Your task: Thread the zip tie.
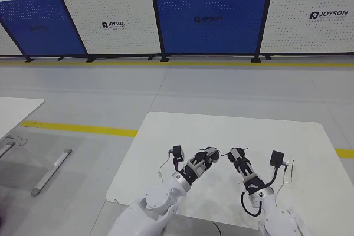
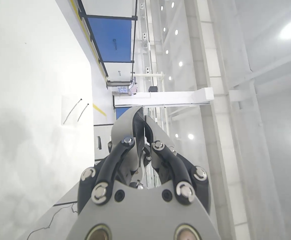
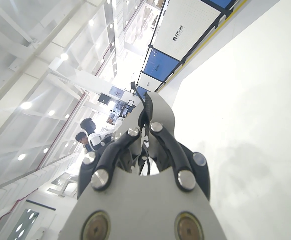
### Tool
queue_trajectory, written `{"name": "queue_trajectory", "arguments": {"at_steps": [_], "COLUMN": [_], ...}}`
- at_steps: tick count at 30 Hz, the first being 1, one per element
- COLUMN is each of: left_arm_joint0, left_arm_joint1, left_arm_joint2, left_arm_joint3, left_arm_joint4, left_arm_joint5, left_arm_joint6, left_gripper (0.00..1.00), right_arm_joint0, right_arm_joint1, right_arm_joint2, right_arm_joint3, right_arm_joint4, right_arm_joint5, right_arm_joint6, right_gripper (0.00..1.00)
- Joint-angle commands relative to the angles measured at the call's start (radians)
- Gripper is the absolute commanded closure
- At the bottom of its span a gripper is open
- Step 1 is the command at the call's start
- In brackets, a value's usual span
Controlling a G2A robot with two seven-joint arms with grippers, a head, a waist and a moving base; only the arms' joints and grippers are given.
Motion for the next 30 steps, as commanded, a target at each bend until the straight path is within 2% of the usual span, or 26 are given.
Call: {"name": "queue_trajectory", "arguments": {"at_steps": [1, 5, 9, 23, 30], "left_arm_joint0": [0.0, 0.002, -0.003, -0.006, -0.01], "left_arm_joint1": [0.0, -0.004, -0.006, -0.008, -0.015], "left_arm_joint2": [0.013, 0.035, 0.035, 0.033, 0.03], "left_arm_joint3": [0.003, 0.003, 0.007, 0.011, 0.022], "left_arm_joint4": [0.091, 0.092, 0.055, 0.067, -0.036], "left_arm_joint5": [-0.005, -0.005, 0.005, 0.008, -0.004], "left_arm_joint6": [0.031, 0.033, 0.008, 0.02, 0.001], "left_gripper": [1.0, 1.0, 1.0, 1.0, 1.0], "right_arm_joint0": [-0.002, -0.006, -0.005, -0.006, -0.007], "right_arm_joint1": [0.0, -0.001, -0.001, -0.002, -0.007], "right_arm_joint2": [0.003, 0.01, 0.011, 0.013, 0.021], "right_arm_joint3": [-0.002, -0.003, 0.001, 0.003, 0.017], "right_arm_joint4": [-0.002, -0.006, -0.017, -0.013, 0.055], "right_arm_joint5": [-0.003, -0.003, 0.009, 0.013, -0.005], "right_arm_joint6": [-0.003, -0.004, 0.012, 0.01, 0.028], "right_gripper": [1.0, 1.0, 1.0, 1.0, 1.0]}}
